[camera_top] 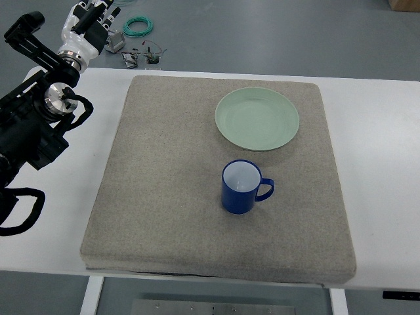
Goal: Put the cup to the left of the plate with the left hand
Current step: 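Extend the left hand over the pad toward the blue mug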
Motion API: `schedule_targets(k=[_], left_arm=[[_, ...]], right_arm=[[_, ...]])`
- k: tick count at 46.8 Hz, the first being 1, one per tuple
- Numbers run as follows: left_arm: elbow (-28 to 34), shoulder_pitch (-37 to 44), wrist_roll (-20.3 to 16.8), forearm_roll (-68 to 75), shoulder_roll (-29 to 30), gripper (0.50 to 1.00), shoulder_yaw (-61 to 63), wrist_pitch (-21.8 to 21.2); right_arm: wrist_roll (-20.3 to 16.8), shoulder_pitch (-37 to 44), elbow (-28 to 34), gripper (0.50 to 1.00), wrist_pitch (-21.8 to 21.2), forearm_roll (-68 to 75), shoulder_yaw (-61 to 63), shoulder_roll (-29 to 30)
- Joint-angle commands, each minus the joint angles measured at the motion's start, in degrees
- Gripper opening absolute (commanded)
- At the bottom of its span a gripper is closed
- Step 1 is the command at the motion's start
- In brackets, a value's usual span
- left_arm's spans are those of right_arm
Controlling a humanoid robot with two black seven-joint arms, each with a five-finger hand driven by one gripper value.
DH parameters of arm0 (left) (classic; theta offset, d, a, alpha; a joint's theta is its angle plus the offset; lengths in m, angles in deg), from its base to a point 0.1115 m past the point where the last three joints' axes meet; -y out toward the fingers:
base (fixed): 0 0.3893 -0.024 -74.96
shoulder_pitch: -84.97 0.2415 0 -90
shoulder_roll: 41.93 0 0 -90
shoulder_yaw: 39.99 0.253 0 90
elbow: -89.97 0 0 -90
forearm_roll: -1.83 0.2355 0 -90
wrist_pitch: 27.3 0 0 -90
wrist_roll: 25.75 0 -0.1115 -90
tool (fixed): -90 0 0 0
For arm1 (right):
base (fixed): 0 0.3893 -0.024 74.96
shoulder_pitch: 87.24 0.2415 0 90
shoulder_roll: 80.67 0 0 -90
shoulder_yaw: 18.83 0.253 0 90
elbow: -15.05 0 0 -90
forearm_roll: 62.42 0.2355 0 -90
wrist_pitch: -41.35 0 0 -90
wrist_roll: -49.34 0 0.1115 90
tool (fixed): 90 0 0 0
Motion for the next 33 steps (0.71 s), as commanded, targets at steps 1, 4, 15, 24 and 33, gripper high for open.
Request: schedule_targets(k=[1, 4, 15, 24, 33], left_arm=[[-0.1, 0.0, -0.4, 0.3, -0.1, 0.992, 0.4, 0.0], [-0.1, 0.0, -0.6, 0.5, -0.2, 0.986, 0.5, 0.0], [-0.1, -0.4, -0.3, 1.0, 0.0, 0.994, 0.8, 0.1], [-5.8, 0.1, -0.1, 1.1, 1.1, 0.994, 2.8, 0.1], [-17.7, 0.0, -0.1, 1.1, 6.2, 0.992, 13.2, 0.1]], right_arm=[[0.0, 0.0, 0.0, 0.934, 0.0, 0.0, 0.0, 0.0], [0.0, 0.0, 0.0, 0.934, 0.0, 0.0, 0.0, 0.0], [0.0, 0.0, 0.0, 0.934, 0.0, 0.0, 0.0, 0.0], [0.0, 0.0, 0.0, 0.934, 0.0, 0.0, 0.0, 0.0], [0.0, 0.0, 0.0, 0.934, 0.0, 0.0, 0.0, 0.0]])
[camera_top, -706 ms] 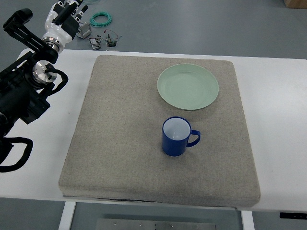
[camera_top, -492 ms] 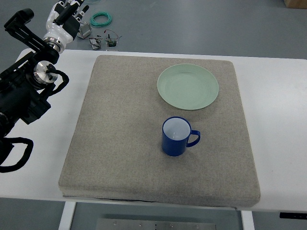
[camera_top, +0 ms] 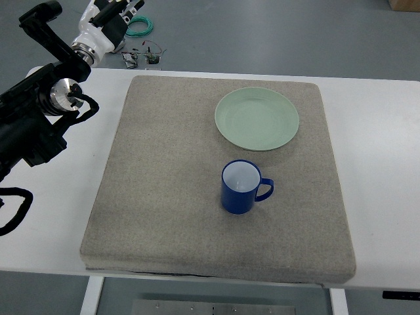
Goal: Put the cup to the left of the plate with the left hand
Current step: 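Extend the left hand over the pad toward the blue mug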
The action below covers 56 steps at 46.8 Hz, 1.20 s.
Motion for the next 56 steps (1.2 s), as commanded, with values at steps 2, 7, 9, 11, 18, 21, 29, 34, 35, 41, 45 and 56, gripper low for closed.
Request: schedule_targets(k=[2, 7, 9, 11, 18, 21, 29, 34, 35, 41, 45, 56], left_arm=[[-7.4, 0.0, 0.0, 0.0, 3.4, 0.992, 4.2, -0.1], [-16.4, 0.7, 0.1, 0.0, 8.3, 0.992, 6.9, 0.0], [-19.7, 1.4, 0.1, 0.1, 10.0, 0.992, 8.3, 0.1], [-22.5, 1.5, 0.1, 0.2, 11.4, 0.992, 9.5, 0.4], [-27.3, 1.9, 0.2, 3.1, 14.4, 0.992, 13.2, 0.5], [-27.5, 2.4, 0.2, 4.7, 14.5, 0.992, 14.0, 0.9], [-28.4, 5.2, 0.2, 11.6, 14.9, 0.992, 14.3, 3.3], [-29.5, 6.8, 0.2, 15.3, 15.0, 0.992, 14.3, 6.4], [-29.7, 7.1, 0.2, 15.7, 15.0, 0.992, 14.3, 7.1], [-30.5, 8.8, 0.2, 18.0, 15.6, 0.992, 14.4, 11.8], [-30.5, 9.6, 0.2, 20.5, 16.2, 0.992, 14.4, 14.5], [-30.5, 12.0, 0.1, 28.2, 17.1, 0.992, 14.3, 17.5]], right_arm=[[0.0, 0.0, 0.0, 0.934, 0.0, 0.0, 0.0, 0.0], [0.0, 0.0, 0.0, 0.934, 0.0, 0.0, 0.0, 0.0], [0.0, 0.0, 0.0, 0.934, 0.0, 0.0, 0.0, 0.0], [0.0, 0.0, 0.0, 0.934, 0.0, 0.0, 0.0, 0.0], [0.0, 0.0, 0.0, 0.934, 0.0, 0.0, 0.0, 0.0], [0.0, 0.0, 0.0, 0.934, 0.0, 0.0, 0.0, 0.0], [0.0, 0.1, 0.0, 0.934, 0.0, 0.0, 0.0, 0.0], [-0.1, 0.0, 0.0, 0.934, 0.0, 0.0, 0.0, 0.0], [0.0, 0.0, 0.0, 0.934, 0.0, 0.0, 0.0, 0.0], [0.0, 0.0, 0.0, 0.934, 0.0, 0.0, 0.0, 0.0], [0.0, 0.0, 0.0, 0.934, 0.0, 0.0, 0.0, 0.0], [0.0, 0.0, 0.0, 0.934, 0.0, 0.0, 0.0, 0.0]])
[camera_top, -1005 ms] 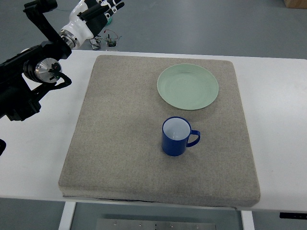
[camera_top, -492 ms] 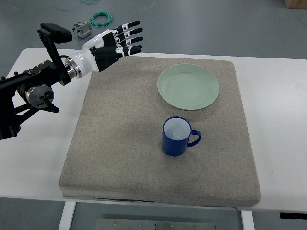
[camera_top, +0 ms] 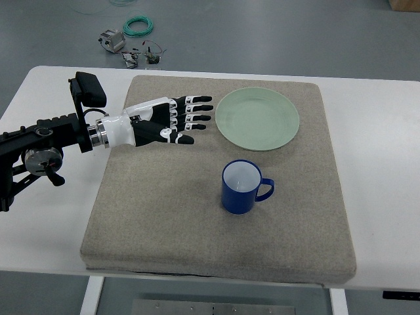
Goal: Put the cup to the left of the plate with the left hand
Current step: 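Extend the left hand over the pad toward the blue mug, then move the left hand down beside the blue mug's body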
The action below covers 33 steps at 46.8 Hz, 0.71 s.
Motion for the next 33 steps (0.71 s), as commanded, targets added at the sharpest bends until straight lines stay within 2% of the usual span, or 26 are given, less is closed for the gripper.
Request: schedule_targets(k=[1, 33], left_arm=[[0.0, 0.8, -0.1, 2.9, 0.1, 0.992, -0.2, 0.1], [-0.1, 2.9, -0.1, 9.8, 0.3, 0.992, -0.3, 0.1]], right_arm=[[0.0, 0.0, 0.0, 0.934, 0.0, 0.0, 0.0, 0.0], [0.0, 0.0, 0.0, 0.934, 0.0, 0.0, 0.0, 0.0]])
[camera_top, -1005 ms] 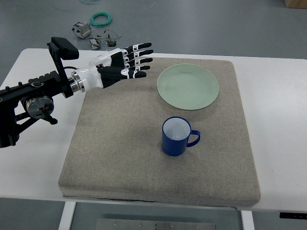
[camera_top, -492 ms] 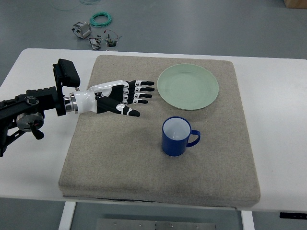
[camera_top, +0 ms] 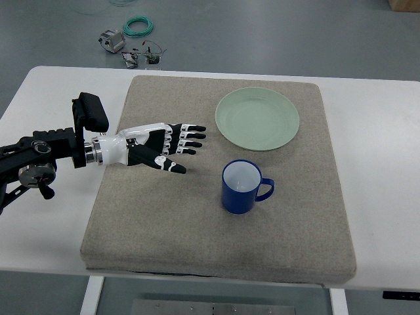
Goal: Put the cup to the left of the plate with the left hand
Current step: 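Move the left hand down beside the blue mug's body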
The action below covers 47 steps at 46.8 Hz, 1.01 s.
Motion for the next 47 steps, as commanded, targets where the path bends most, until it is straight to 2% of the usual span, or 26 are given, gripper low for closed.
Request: schedule_targets(k=[1, 28, 47], left_arm=[[0.0, -0.1, 0.0, 0.5, -0.4, 0.992, -0.1, 0.0], [0.8, -0.6, 0.1, 3.0, -7.4, 0.992, 0.1, 0.0], [0.7, -0.8, 0.1, 3.1, -8.1, 0.992, 0.1, 0.0]], right_arm=[[0.0, 0.0, 0.0, 0.934, 0.0, 0.0, 0.0, 0.0], [0.0, 0.0, 0.0, 0.934, 0.0, 0.0, 0.0, 0.0], [0.0, 0.0, 0.0, 0.934, 0.0, 0.0, 0.0, 0.0]])
